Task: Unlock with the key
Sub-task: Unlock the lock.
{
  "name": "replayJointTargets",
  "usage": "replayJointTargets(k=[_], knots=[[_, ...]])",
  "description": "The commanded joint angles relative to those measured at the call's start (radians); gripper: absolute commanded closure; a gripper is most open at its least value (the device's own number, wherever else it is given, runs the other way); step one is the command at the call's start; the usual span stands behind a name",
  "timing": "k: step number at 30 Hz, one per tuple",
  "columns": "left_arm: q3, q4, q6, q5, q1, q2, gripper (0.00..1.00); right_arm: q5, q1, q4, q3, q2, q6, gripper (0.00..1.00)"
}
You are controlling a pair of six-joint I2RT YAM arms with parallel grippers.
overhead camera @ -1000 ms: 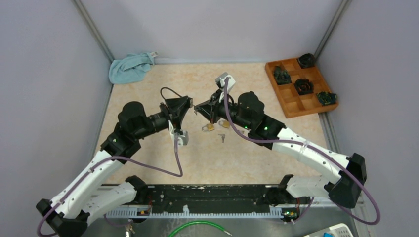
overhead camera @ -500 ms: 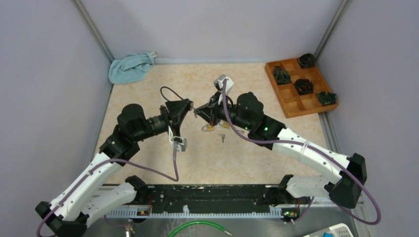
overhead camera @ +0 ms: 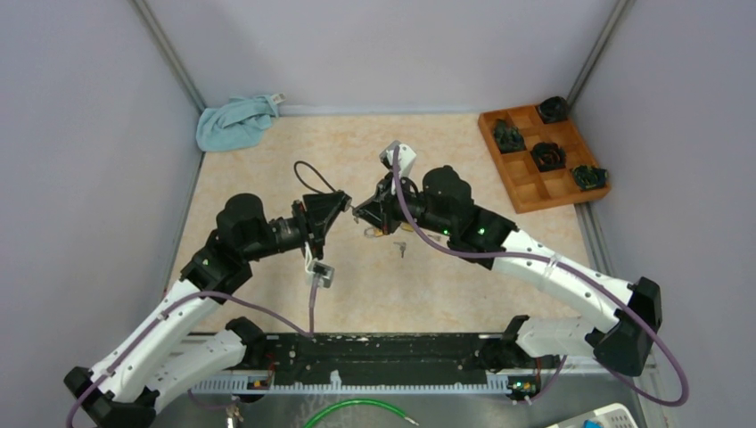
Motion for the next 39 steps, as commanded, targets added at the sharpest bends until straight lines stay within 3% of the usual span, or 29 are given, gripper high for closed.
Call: replayJointTargets(k=[1,26,39], knots=[[-0.006,0.014,0.066,0.066,-0.011,-0.023,1.0,-0.015,0.008,0.02,0.073,0.0,-0.02,1.0],[-0.033,-0.087,0.286,0.048,-0.012,-0.03,1.0,-0.032,0.023,-0.235,0.254,0.14,-0.042,1.0],[-0.059,-0.115,0.391,0.066,-0.014,-0.05,1.0,-0.051,0.023,-0.231,0.251,0.145,-0.047,1.0]])
